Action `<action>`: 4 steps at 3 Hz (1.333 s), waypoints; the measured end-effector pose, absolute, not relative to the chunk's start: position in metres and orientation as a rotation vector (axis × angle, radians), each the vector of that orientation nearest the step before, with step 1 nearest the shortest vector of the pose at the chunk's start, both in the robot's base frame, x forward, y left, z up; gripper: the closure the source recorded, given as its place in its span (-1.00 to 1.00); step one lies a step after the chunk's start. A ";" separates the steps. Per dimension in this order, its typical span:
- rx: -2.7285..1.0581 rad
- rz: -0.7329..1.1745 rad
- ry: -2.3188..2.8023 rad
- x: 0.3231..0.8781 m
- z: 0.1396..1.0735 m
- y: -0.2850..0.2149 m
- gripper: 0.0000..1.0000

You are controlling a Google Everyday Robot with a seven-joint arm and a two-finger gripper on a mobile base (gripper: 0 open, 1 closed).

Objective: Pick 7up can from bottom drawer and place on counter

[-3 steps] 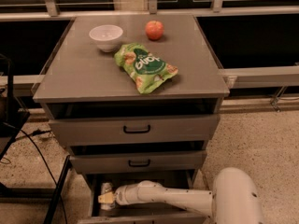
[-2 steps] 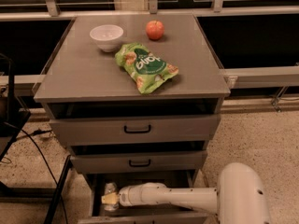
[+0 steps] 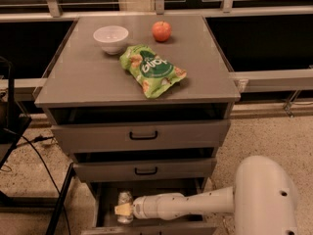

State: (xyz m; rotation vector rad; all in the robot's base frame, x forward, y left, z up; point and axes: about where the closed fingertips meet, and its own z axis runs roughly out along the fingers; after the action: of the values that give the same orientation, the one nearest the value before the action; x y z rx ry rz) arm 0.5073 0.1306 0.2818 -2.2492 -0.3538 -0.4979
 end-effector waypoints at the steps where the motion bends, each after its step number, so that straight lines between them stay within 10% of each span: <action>1: -2.288 -0.556 -0.326 0.502 0.307 0.098 1.00; 4: -2.374 -0.595 -0.180 0.508 0.348 0.040 1.00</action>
Offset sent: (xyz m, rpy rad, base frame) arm -0.0050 -0.1355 0.0990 -0.1459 -0.1901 -0.2729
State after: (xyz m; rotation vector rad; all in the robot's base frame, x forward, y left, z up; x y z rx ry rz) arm 0.5085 0.0402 0.3477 -2.3737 -0.1795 -0.5954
